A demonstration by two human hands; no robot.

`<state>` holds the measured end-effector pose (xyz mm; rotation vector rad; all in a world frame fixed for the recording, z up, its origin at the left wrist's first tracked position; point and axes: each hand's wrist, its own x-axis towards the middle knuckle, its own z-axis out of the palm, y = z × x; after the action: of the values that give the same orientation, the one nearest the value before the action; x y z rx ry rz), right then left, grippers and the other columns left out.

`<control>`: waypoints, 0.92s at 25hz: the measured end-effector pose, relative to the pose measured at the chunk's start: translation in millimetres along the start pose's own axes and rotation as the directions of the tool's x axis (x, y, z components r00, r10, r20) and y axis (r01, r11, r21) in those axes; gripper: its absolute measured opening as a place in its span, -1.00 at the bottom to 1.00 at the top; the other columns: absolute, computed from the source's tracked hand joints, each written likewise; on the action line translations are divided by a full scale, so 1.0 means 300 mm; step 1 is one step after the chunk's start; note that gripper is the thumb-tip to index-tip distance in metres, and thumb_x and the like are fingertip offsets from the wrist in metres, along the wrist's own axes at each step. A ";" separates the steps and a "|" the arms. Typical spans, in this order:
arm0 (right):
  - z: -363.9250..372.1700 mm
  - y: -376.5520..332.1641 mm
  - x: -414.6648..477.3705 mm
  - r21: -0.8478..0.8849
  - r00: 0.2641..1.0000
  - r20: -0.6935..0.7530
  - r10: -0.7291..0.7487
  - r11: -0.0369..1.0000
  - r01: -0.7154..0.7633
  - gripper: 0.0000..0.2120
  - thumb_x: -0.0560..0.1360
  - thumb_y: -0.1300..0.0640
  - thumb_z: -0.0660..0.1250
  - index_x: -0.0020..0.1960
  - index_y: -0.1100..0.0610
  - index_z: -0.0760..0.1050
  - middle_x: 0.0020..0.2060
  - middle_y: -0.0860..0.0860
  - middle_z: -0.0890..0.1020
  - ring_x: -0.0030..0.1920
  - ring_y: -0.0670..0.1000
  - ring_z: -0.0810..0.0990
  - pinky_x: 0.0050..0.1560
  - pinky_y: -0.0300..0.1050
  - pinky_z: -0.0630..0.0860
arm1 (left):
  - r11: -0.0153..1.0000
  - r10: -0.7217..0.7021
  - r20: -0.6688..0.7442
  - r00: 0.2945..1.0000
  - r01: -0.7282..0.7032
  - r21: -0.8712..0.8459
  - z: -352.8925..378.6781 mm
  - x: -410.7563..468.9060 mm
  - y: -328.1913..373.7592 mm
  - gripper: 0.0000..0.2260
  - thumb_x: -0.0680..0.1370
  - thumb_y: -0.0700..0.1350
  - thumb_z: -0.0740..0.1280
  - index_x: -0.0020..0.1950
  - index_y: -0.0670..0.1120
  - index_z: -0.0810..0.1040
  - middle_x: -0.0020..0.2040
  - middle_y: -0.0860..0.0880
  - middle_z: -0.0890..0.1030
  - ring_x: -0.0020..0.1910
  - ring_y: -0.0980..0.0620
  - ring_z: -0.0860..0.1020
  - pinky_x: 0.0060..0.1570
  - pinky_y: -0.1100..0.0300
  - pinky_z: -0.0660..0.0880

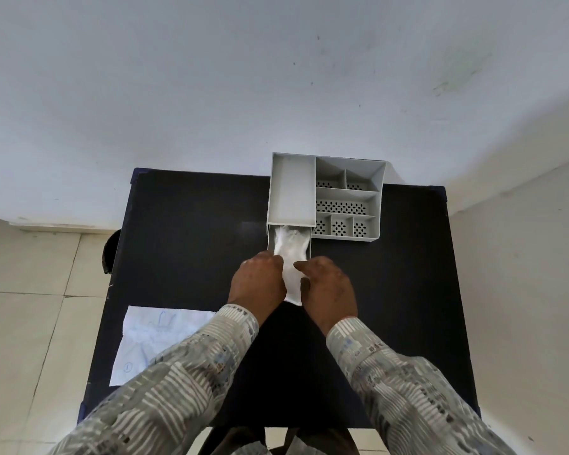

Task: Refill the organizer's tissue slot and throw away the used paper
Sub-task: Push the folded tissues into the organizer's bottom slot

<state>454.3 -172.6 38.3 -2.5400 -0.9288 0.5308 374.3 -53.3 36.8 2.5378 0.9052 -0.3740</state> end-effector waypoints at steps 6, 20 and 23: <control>-0.002 -0.001 0.095 -0.241 0.997 0.081 0.020 0.971 0.000 -0.69 0.57 0.20 0.31 0.24 -0.02 0.66 0.14 0.07 0.60 -0.04 0.21 0.70 -0.08 0.00 0.62 | 0.969 0.079 -0.028 0.997 -0.070 0.237 -0.017 0.056 0.002 -0.83 0.57 -0.24 0.35 0.12 -0.11 0.66 0.13 -0.10 0.66 0.00 -0.19 0.72 -0.10 -0.02 0.64; 0.060 0.034 0.157 -0.322 0.971 0.211 0.114 0.946 -0.041 -0.65 0.63 -0.10 0.27 0.38 -0.05 0.53 0.28 0.13 0.46 0.15 0.21 0.63 0.09 0.09 0.58 | 0.923 0.115 -0.125 0.985 -0.060 0.379 0.103 0.089 -0.047 -0.75 0.51 -0.18 0.44 0.18 -0.18 0.67 0.56 -0.20 0.41 0.20 -0.24 0.56 -0.22 -0.03 0.62; 0.040 0.027 0.161 -0.284 0.959 0.262 0.105 0.958 -0.027 -0.47 0.63 -0.16 0.23 0.56 -0.07 0.32 0.34 0.14 0.47 0.24 0.24 0.61 0.16 0.14 0.55 | 0.937 0.156 -0.176 0.972 -0.089 0.339 0.100 0.072 -0.072 -0.53 0.49 -0.15 0.47 0.40 -0.19 0.58 0.54 -0.21 0.44 0.19 -0.27 0.59 -0.16 -0.09 0.65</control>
<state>487.2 -143.4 13.9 -2.8057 -1.0834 0.8459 373.1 -40.6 -4.0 2.9680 0.8028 -0.2501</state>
